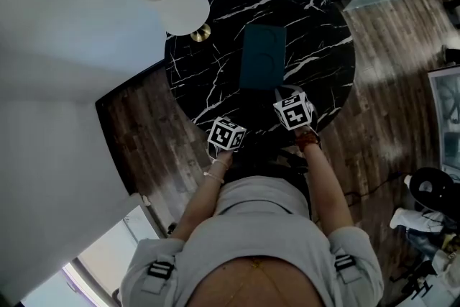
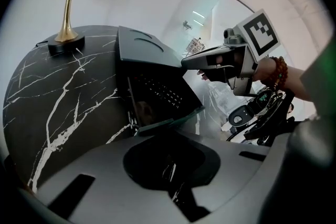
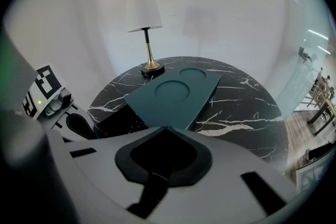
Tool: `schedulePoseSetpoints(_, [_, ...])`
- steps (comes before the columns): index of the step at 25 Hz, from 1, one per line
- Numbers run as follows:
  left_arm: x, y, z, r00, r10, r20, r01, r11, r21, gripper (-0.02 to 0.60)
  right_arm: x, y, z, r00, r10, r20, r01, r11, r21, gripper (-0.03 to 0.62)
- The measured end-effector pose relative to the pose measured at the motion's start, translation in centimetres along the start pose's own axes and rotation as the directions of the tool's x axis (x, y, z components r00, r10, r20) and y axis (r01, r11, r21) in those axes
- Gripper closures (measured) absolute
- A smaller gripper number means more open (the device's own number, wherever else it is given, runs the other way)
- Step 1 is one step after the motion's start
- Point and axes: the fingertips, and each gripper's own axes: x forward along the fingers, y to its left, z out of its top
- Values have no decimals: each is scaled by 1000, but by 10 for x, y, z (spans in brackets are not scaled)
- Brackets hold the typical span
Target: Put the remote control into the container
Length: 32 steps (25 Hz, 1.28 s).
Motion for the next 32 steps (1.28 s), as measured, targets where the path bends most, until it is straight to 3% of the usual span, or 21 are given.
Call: schedulePoseSetpoints(32, [25, 20, 60, 999, -34, 10, 34, 999, 37, 580, 0, 2, 2, 998, 29, -54, -30, 999, -25, 582])
